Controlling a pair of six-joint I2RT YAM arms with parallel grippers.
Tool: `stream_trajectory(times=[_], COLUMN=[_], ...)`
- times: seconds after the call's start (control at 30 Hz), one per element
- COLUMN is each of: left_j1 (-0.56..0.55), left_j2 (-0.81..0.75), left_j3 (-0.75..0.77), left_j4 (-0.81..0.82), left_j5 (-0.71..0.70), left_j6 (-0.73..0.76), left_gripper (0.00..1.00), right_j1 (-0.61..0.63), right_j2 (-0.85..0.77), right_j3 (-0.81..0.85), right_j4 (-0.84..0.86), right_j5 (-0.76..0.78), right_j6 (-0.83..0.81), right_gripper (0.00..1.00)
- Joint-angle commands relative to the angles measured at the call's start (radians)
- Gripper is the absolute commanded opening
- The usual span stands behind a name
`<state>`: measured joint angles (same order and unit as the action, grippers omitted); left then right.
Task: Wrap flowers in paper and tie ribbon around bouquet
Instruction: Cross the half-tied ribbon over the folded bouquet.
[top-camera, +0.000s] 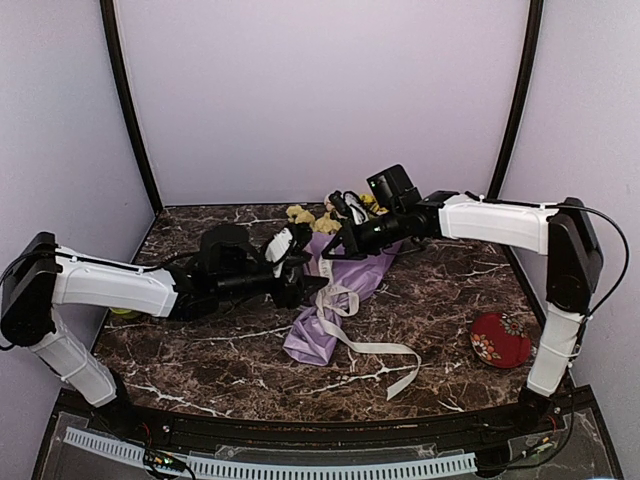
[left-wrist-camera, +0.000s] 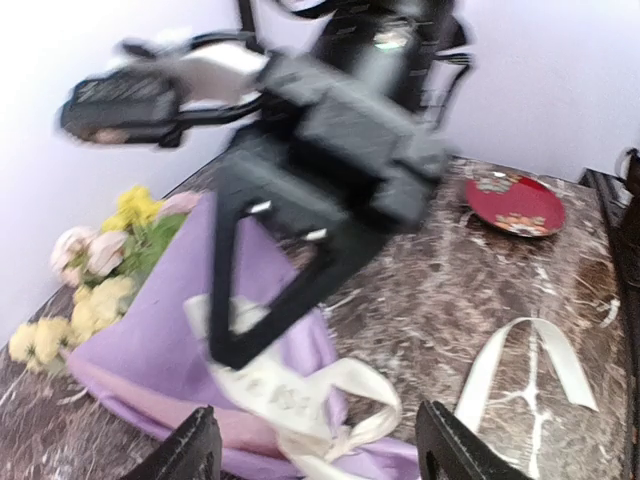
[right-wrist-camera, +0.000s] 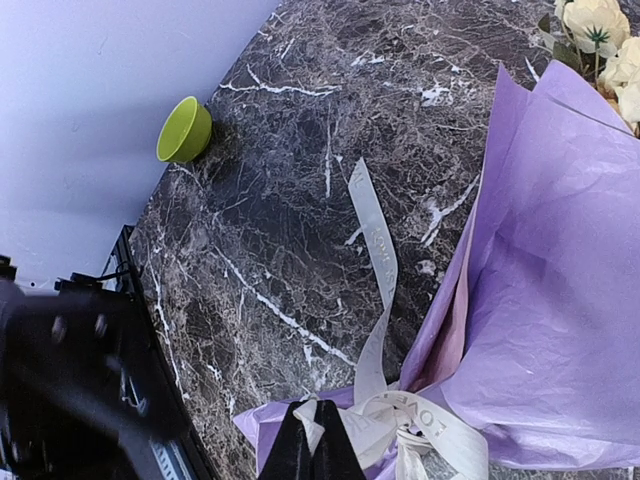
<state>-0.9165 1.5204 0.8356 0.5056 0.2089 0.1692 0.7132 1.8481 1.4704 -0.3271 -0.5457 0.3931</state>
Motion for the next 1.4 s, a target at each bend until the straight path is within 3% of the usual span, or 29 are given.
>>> stream_trajectory(times=[0.0, 0.1, 0.3, 0.43, 0.6, 0.7, 0.8, 0.93, 1.1, 1.37], left_j1=[0.037, 0.045, 0.057, 0.067, 0.070, 0.071, 0.073, 0.073, 0.074, 0.074], left_j2=[0.059, 0.115, 0.211, 0.245, 0.248, 0.247, 0.252, 0.262, 0.270, 0.279], left_j3=[-0.048, -0.042, 0.000, 0.011, -0.026, -0.054, -0.072, -0.093, -0.106, -0.123], left_j4=[0.195, 0.215, 0.245, 0.257, 0.346, 0.394, 0.428, 0.482, 0.518, 0.551], left_j5=[-0.171, -0.177, -0.075, -0.077, -0.029, -0.010, -0.003, -0.004, 0.014, 0.014], left_j6=[-0.095, -0.125, -0.158, -0.184, -0.201, -0.217, -0.241, -0.271, -0.286, -0.302], left_gripper=[0.73, 0.79, 0.78, 0.58, 0.14, 0.00, 0.00, 0.00, 0.00, 0.00], right_j1=[0.013, 0.021, 0.031, 0.035, 0.036, 0.020, -0.018, -0.007, 0.091, 0.158], right_j2=[-0.033, -0.040, -0.031, -0.030, -0.027, -0.043, -0.083, -0.126, -0.168, -0.091], right_j3=[-0.037, -0.058, -0.064, -0.059, -0.054, -0.055, -0.112, -0.206, -0.358, -0.329], right_j4=[0.087, 0.122, 0.145, 0.154, 0.115, 0.036, 0.006, -0.051, 0.046, 0.104], right_j5=[-0.008, -0.002, -0.002, -0.014, -0.035, 0.007, 0.060, 0.190, 0.149, 0.153], right_j6=[0.061, 0.090, 0.110, 0.117, 0.089, 0.041, 0.025, -0.013, -0.002, 0.004], right_gripper=[0.00, 0.00, 0.00, 0.00, 0.00, 0.25, 0.37, 0.37, 0.41, 0.46])
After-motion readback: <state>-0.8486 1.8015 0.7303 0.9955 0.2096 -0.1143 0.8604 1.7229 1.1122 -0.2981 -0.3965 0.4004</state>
